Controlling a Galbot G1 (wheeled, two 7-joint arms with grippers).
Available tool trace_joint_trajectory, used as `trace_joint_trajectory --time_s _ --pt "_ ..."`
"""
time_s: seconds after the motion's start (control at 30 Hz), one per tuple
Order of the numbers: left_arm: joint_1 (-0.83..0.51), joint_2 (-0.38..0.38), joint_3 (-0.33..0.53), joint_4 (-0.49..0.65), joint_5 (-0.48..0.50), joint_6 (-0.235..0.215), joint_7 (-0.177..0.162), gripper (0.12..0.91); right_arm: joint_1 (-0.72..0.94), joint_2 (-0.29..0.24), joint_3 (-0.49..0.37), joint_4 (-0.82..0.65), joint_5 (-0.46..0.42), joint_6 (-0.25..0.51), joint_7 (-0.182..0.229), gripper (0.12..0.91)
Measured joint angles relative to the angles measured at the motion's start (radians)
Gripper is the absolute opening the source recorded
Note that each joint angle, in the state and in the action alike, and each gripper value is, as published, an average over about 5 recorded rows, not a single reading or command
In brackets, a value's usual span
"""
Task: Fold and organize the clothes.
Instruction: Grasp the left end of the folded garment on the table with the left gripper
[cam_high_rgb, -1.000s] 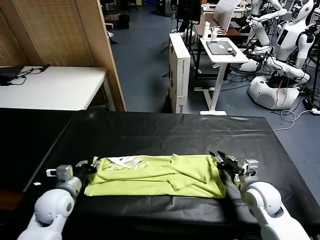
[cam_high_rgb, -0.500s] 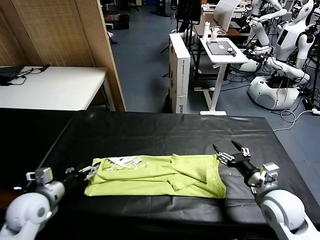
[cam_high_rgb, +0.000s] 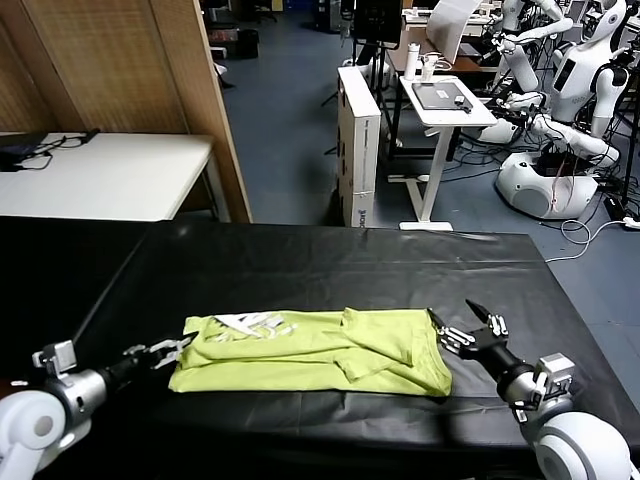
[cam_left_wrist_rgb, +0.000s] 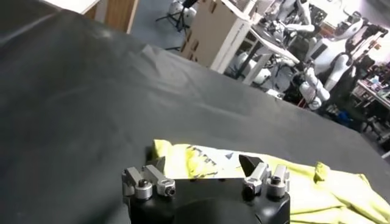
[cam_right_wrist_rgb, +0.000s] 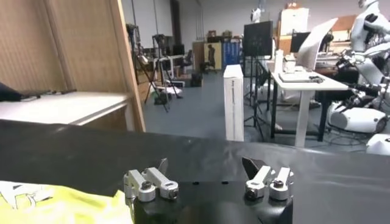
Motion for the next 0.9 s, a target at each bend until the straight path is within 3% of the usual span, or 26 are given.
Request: trace_joint_trajectory --time_s 0.33,0.67,0.9 --pt "-0.005 -0.001 0.014 0.055 -0.007 0.000 0.007 0.907 -0.008 0.002 -0.001 -0.003 0.000 -0.004 0.002 0.907" --pt "0.005 -0.022 0.039 0.052 0.010 -0.001 0.039 0.907 -0.013 0.007 -0.004 0.005 -0.002 -0.007 0.004 0.907" --pt "0.003 -0.037 0.052 0.050 0.022 -0.003 0.042 0.907 -0.019 0.010 -0.004 0.011 -0.005 -0.008 0.005 0.907"
